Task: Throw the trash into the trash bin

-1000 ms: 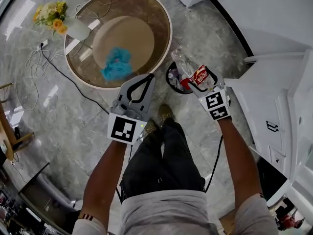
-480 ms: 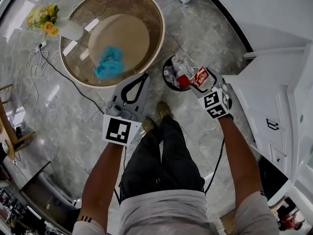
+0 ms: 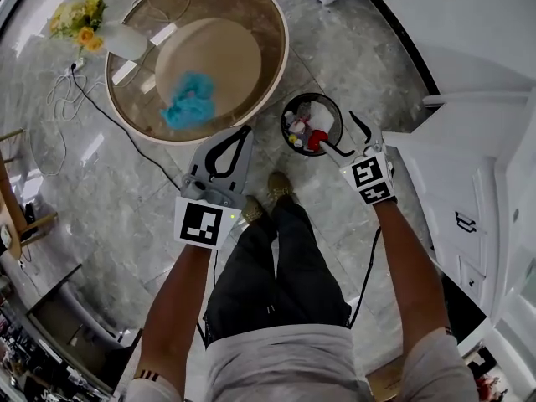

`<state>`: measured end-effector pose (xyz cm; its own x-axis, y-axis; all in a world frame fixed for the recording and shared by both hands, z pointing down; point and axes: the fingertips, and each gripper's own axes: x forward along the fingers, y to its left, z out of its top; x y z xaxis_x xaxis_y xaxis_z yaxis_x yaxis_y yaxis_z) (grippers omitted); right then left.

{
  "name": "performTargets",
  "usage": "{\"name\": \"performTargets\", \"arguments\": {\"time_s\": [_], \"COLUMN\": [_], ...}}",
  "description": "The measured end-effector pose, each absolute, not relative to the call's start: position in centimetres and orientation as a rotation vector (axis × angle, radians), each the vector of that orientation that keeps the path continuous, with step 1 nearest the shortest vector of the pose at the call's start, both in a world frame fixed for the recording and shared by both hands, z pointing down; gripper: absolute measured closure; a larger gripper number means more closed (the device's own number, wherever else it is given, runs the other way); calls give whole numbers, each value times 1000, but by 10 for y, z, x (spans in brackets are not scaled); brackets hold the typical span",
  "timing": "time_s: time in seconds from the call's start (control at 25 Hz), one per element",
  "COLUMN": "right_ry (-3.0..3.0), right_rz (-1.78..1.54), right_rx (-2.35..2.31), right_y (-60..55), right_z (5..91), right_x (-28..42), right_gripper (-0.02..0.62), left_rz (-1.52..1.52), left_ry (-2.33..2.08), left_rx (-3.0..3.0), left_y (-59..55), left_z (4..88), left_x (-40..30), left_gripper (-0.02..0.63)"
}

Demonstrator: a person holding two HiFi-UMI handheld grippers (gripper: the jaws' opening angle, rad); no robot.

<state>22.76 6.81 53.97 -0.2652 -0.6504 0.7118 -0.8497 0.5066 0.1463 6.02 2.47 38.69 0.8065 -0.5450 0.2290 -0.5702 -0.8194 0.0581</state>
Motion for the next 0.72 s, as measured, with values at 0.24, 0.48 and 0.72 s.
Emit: {"name": "performTargets", "arguments": {"time_s": [0.24,0.48,0.72], "right_ry": [-2130,-2184,-2295], "right_rz": [222,111,86], "right_rx": [1275,1288,1197], "right_y": [41,23,3], "right_z": [506,487,473], "right_x": [206,187,141], "right_gripper": [352,594,594], "left_rz": [311,323,318], "left_ry": [-953,-1055,-1177], "left_rx": [2830,2778,2709], "left_y": [23,19,7], "left_z": [393,401,406], "left_x": [50,30,-2], "left_gripper": [606,606,606]}}
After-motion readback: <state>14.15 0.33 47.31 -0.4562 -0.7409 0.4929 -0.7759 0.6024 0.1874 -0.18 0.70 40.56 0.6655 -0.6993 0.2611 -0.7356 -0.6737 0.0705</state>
